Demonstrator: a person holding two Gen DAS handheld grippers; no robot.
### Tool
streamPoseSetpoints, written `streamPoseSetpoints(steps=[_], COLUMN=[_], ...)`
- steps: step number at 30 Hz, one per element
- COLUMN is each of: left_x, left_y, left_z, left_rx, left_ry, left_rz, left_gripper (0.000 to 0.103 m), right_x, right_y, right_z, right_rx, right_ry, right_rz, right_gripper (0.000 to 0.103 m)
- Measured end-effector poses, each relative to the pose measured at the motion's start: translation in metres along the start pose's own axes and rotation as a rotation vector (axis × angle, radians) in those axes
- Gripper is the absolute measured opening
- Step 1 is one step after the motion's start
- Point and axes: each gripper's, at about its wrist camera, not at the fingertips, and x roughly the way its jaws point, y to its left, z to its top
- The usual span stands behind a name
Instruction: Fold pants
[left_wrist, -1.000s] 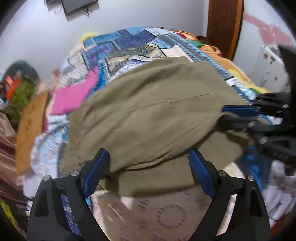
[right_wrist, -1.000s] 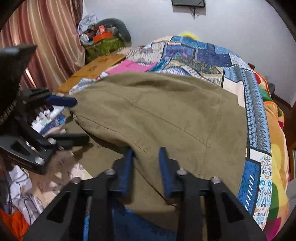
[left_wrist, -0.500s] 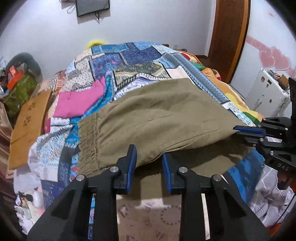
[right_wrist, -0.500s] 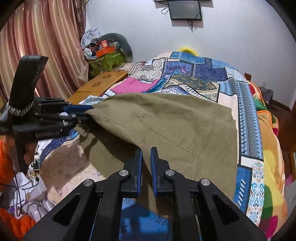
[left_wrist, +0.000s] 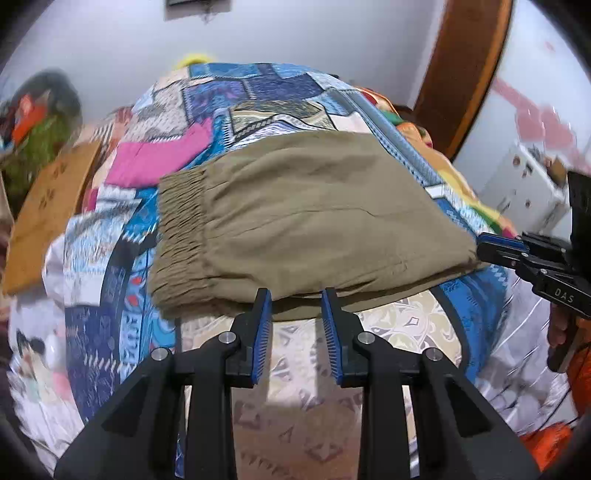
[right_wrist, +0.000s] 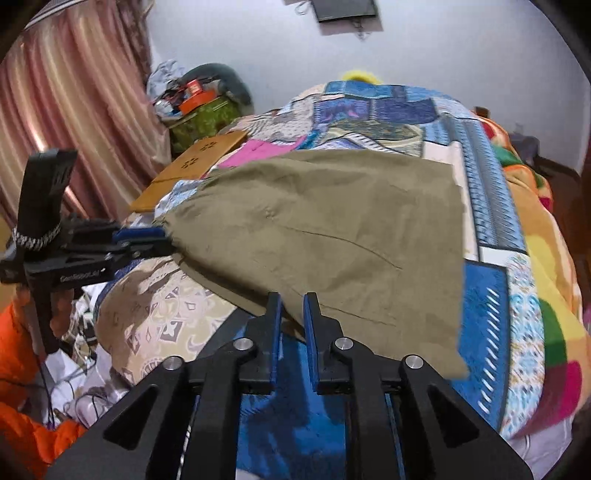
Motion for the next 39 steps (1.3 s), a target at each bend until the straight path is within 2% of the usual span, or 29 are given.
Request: streamPoseSetpoints(steps=[1, 3, 4, 5, 8, 12, 16, 21, 24, 25, 29, 30, 31, 32, 36, 39], left_x=[-0.005, -0.015, -0.019, -0.021, -0.024, -0.008, 0.02, 0.037, 0.039, 0.04, 0.039, 0.038, 0.036, 0.034, 0.03, 0.033], left_y=[0.007, 0.021, 0.027, 0.033, 0.057, 0.082, 0.089, 0.089, 0.092, 0.092, 0.084, 0.084, 0.084, 0.086, 0.089, 0.085], left_z=[0.001, 0.006, 0.009, 0.011, 0.02, 0.024, 0.018, 0.008, 0.004, 0.004, 0.003, 0.003, 0.003, 0.004, 0.004, 0.0], left_rx=[-0.023, -0.06, -0.076, -0.09, -0.172, -0.244, -0.28, -0.311, -0.351, -0.35, -0.305, -0.298, -0.291, -0.286, -0.272, -0.234], left_ry=[-0.009, -0.048, -0.071, -0.088, -0.124, -0.082, 0.008, 0.043, 0.045, 0.047, 0.045, 0.042, 0.037, 0.03, 0.016, 0.004], left_rz=[0.0, 0.048, 0.077, 0.098, 0.151, 0.148, 0.142, 0.077, -0.019, -0.026, -0.008, -0.008, -0.004, -0.001, 0.016, 0.048], left_gripper=[0.032, 0.045, 0.057, 0.068, 0.083, 0.083, 0.083, 0.083, 0.083, 0.083, 0.07, 0.067, 0.063, 0.059, 0.056, 0.057], right_x=[-0.005, -0.016, -0.022, -0.03, -0.044, -0.051, -0.047, -0.029, -0.015, -0.011, -0.005, -0.005, -0.007, -0.007, -0.013, -0.011], right_y=[-0.004, -0.013, -0.019, -0.025, -0.041, -0.063, -0.082, -0.089, -0.085, -0.083, -0.077, -0.075, -0.073, -0.073, -0.07, -0.061], right_z=[0.0, 0.001, 0.001, 0.002, 0.002, -0.004, -0.016, -0.033, -0.036, -0.038, -0.043, -0.043, -0.043, -0.043, -0.046, -0.045], right_rx=[0.01, 0.038, 0.056, 0.076, 0.109, 0.181, 0.269, 0.337, 0.361, 0.373, 0.365, 0.351, 0.331, 0.314, 0.278, 0.217], right_ry=[-0.01, -0.023, -0.035, -0.061, -0.097, -0.105, -0.076, -0.018, 0.012, 0.016, 0.01, 0.007, 0.005, 0.009, 0.006, 0.017], right_rz=[-0.012, -0.042, -0.065, -0.1, -0.159, -0.234, -0.263, -0.202, -0.148, -0.124, -0.134, -0.148, -0.174, -0.194, -0.178, -0.215], right_gripper=[0.015, 0.034, 0.05, 0.056, 0.057, 0.057, 0.057, 0.057, 0.057, 0.057, 0.034, 0.031, 0.02, 0.017, 0.015, 0.014])
